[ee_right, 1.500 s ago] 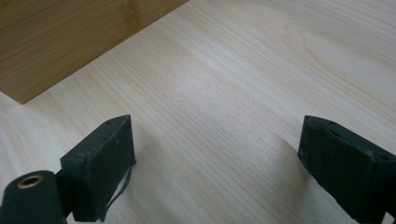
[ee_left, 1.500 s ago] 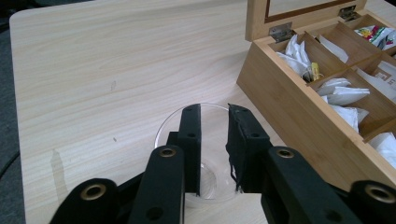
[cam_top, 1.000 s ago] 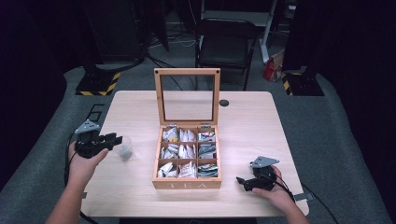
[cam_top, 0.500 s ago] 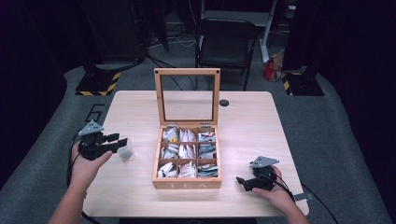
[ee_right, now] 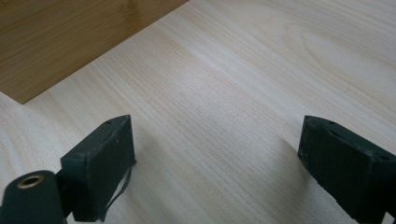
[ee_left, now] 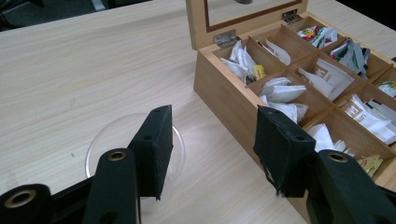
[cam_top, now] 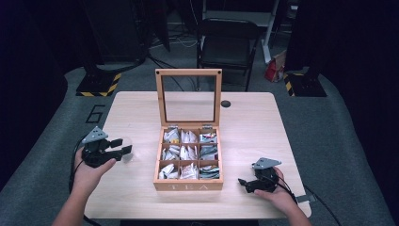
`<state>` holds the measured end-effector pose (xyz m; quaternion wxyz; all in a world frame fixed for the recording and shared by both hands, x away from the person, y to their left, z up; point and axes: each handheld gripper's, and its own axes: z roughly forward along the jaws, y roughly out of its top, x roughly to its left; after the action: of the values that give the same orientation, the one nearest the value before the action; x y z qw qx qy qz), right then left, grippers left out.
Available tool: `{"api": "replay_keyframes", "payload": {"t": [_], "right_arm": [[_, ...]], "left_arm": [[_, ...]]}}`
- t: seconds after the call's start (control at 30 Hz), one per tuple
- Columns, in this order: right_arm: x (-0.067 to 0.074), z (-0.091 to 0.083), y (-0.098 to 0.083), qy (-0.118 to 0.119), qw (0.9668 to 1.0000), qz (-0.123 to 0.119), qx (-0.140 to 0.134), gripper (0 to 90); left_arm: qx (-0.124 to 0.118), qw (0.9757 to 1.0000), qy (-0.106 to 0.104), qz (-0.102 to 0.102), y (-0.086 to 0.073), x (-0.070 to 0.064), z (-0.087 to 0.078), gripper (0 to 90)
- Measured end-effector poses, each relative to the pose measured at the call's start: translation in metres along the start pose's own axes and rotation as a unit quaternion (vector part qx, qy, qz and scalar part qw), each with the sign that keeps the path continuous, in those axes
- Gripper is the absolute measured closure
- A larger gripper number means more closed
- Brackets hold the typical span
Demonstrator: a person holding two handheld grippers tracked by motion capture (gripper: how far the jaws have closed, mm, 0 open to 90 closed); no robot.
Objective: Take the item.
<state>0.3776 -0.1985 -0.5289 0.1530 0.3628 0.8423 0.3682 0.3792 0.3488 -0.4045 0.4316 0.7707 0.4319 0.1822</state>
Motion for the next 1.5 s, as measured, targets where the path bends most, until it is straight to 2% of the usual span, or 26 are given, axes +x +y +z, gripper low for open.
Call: {"api": "replay_keyframes", "payload": {"t": [0.8,1.07,1.27,1.5], "right_arm": [[0.0,0.0,0.0,0.0,1.0,0.0,0.0,10.0],[0.0,0.0,0.0,0.0,1.0,-0.001,0.001,10.0],[0.0,0.0,0.0,0.0,1.0,-0.001,0.001,10.0],[0.0,0.0,0.0,0.0,1.0,-0.001,0.001,10.0]], "left_arm": [[0.007,0.9999,-0.01,0.0,-0.037,-0.015,0.003,46.5],[-0.001,0.9998,-0.015,0.016,-0.049,-0.021,0.007,44.8],[0.008,0.9997,-0.019,0.015,-0.056,-0.024,0.01,44.8],[0.017,0.9996,-0.013,0.021,-0.064,-0.025,0.016,44.8]]}}
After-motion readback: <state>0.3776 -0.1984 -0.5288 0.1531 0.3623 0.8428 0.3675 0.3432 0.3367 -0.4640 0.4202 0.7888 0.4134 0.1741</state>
